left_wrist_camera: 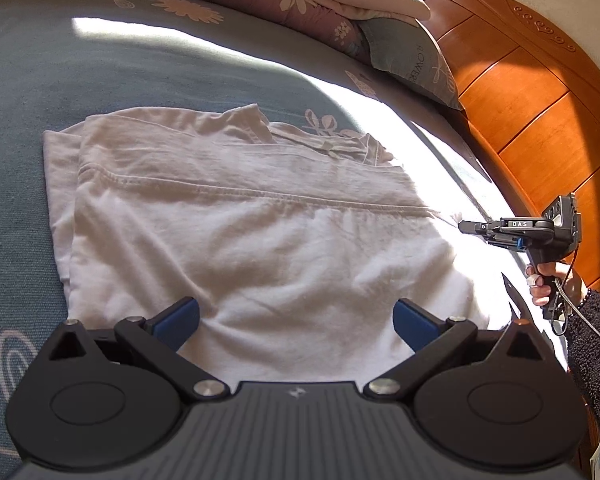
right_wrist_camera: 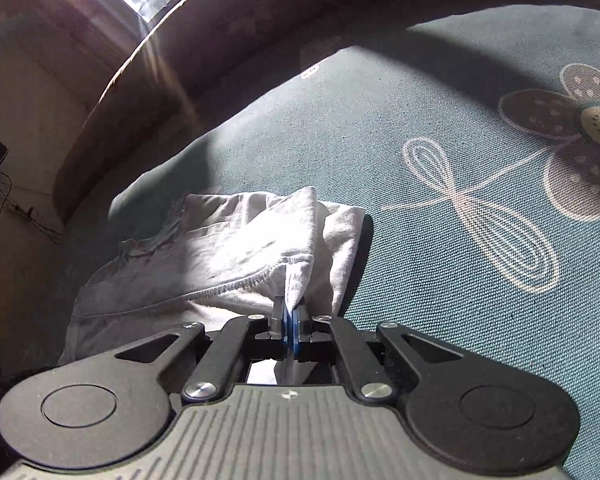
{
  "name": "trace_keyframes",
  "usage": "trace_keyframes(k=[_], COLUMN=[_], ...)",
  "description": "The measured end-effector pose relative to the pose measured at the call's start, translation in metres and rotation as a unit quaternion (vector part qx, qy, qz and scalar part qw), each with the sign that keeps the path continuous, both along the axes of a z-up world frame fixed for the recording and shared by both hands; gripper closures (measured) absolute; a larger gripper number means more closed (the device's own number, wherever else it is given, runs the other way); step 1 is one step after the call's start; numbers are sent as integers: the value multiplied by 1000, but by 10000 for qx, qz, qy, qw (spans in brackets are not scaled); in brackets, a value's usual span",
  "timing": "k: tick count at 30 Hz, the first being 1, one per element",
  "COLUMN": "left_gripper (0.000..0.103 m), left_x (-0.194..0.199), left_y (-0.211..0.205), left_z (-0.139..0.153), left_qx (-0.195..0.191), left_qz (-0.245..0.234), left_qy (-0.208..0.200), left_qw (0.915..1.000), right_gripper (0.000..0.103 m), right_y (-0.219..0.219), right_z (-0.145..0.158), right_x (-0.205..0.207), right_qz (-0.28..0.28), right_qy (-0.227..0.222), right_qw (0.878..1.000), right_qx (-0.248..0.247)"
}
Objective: Fold clothes
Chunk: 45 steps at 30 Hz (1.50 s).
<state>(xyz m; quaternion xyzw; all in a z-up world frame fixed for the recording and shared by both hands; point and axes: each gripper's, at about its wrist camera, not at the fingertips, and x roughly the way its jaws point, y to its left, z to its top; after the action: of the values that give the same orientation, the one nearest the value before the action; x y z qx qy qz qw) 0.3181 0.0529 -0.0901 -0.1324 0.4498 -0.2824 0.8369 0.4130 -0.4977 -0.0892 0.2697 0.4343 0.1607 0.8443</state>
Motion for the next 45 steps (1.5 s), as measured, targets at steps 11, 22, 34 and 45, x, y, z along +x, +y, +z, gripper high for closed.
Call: trace_keyframes(k=[11,22,34,45], left_gripper=[1,1,1,1], left_x=[-17,-28,-59,-64], left_y=[-21,-16,-91,-3], left_z=[19,-15,15,0], left_qx=[550,2010,1892,1803], left_qz=[-246,-21,-940,162], left_qy=[-515,-1106,-1671,-969], left_qw=[9969,9733,9630,9787], right_gripper=[69,34,25,12], right_y=[42,137,165,190], right_z=[68,19,42,22], right_x=[-79,-128,-143,-162], right_qz=[453,1051,1118,1357], right_qy=[-1088,-1073,-1428,-1118], right_qw=[9876,9465,9408,9367], right_qx=[-1041,-2856,-2865,-3027])
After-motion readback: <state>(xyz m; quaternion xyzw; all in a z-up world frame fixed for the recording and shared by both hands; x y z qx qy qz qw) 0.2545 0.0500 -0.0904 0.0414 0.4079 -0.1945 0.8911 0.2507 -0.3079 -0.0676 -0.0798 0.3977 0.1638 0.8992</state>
